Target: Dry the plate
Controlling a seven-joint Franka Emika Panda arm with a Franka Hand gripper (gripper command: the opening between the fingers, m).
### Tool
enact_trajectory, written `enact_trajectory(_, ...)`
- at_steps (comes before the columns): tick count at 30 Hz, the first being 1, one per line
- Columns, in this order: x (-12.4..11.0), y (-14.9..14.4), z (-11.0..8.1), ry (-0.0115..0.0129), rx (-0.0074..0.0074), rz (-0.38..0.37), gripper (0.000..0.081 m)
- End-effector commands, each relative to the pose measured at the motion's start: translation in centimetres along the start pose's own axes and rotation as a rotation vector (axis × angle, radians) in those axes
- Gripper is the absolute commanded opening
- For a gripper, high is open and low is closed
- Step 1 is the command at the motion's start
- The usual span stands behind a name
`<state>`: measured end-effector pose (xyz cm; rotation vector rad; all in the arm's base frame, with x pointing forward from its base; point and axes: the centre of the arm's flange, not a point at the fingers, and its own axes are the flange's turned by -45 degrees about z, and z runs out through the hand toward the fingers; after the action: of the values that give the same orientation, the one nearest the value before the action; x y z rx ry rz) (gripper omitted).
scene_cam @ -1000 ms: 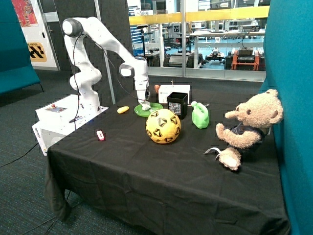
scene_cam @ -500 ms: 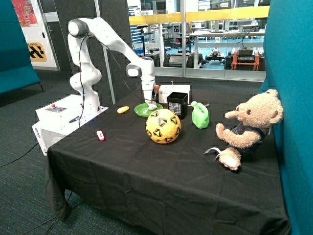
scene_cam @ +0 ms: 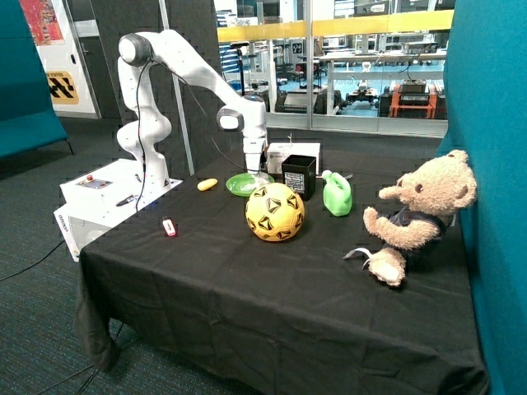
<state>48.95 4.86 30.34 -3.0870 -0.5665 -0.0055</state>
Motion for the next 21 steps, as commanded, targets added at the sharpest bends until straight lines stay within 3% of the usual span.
enact_trajectory(1,-0.2,3.2,-0.1,-0.004,-0.0025,0.054,0.0)
enact_trajectory(14,-3.2,6.9,-0.8,-0.0039,-0.0026,0.091,0.0)
enact_trajectory(21,-5.4,8.7,-2.4,-0.0039,-0.0026,0.102,0.0)
